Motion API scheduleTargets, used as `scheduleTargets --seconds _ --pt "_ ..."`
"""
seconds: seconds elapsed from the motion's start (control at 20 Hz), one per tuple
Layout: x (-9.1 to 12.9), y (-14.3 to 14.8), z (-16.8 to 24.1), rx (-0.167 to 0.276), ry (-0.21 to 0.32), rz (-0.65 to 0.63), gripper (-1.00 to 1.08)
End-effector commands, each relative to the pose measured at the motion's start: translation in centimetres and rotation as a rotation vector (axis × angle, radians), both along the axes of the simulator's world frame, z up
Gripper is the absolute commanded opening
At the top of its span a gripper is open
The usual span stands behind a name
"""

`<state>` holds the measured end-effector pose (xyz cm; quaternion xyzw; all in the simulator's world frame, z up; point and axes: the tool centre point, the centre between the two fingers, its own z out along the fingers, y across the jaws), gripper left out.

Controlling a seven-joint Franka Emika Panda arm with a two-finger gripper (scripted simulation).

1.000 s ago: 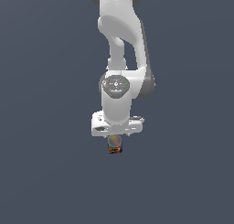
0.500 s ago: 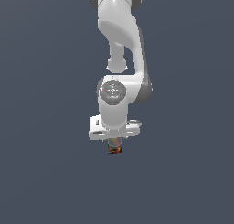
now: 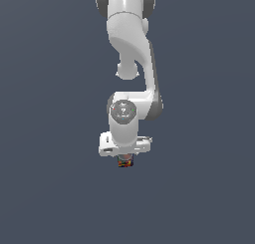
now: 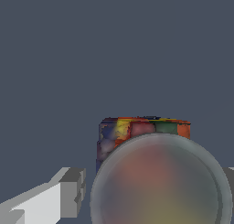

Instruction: Pick up the object and move it to a goal position.

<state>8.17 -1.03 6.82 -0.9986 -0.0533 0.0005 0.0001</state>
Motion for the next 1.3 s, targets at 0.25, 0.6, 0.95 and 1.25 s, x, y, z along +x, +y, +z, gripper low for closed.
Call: scheduleTargets --seconds 0.25,0.6,0.95,1.25 --pt "0.2 0.0 -1.0 0.0 -0.001 0.0 1.0" --pt "0.2 0.0 -1.0 0.0 -0.001 0.0 -1.0" --pt "0.0 -0.1 -0.9 0.0 0.001 0.0 -1.0" --pt "-0.7 -0.3 0.5 0.0 0.001 0.0 -1.0"
